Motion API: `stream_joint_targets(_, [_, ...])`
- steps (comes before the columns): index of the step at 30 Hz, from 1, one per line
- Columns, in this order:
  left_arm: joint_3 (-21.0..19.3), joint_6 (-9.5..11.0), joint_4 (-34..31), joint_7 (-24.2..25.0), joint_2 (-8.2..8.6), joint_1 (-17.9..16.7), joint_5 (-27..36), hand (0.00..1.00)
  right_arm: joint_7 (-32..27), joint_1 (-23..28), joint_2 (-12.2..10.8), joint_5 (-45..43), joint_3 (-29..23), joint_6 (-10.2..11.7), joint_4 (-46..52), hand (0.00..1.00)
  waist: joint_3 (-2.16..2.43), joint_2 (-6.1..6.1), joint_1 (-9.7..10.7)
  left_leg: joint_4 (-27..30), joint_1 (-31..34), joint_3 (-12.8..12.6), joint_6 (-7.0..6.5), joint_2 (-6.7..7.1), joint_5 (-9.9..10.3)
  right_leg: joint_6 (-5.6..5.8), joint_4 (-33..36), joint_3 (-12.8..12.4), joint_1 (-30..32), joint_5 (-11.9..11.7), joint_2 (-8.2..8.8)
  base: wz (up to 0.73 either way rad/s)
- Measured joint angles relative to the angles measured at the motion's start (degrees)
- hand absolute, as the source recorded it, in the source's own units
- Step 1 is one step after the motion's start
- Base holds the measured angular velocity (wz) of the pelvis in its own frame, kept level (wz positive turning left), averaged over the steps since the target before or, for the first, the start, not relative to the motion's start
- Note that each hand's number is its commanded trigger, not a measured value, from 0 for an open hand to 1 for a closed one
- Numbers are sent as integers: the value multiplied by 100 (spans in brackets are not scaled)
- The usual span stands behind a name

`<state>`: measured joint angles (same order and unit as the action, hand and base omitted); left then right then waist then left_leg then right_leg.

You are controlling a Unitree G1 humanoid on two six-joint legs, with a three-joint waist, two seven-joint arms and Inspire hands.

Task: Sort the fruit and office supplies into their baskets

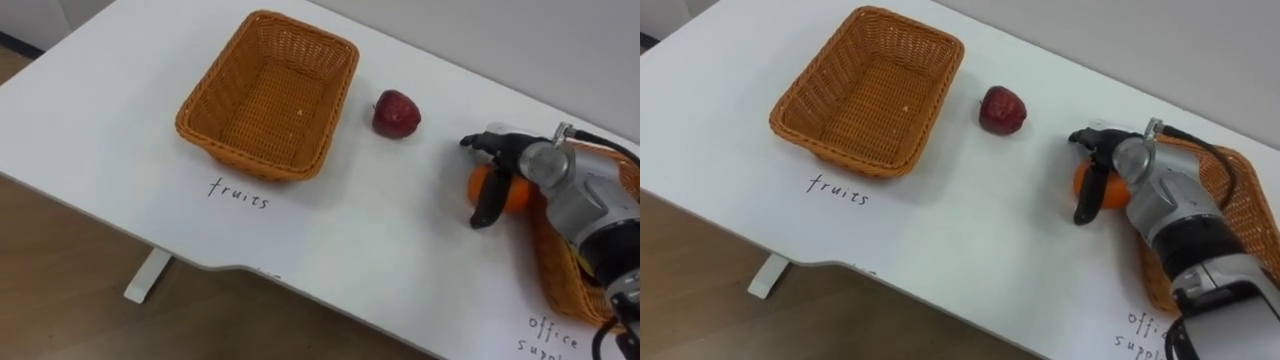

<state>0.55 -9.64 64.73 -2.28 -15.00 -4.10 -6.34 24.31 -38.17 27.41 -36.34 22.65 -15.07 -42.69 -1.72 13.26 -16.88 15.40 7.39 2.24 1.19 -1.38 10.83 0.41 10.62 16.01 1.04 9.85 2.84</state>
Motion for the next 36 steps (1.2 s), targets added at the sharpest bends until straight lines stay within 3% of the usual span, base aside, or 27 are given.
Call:
stream_joint_targets(11, [199, -9, 0, 32, -18, 59, -11, 0, 1, -18, 7, -3, 116, 2, -126, 0, -3, 9, -43, 17, 2, 39, 1, 3, 1, -2, 1, 58, -34, -2, 0, 0])
stream_joint_targets(24, [205, -31, -18, 30, -22, 82, -21, 0, 2, -16, 96, -19, 116, 1, -141, 0, -21, -17, -44, 24, 19, 93, 3, 7, 0, -3, -1, 128, -36, -3, -1, 2])
stream_joint_targets(36, [201, -56, -83, 7, -23, 63, -54, 0, 38, -13, 98, -23, 116, 0, -142, 0, -8, -14, -45, 24, -10, 90, 4, 7, -2, -3, 0, 125, -56, -3, -1, 0])
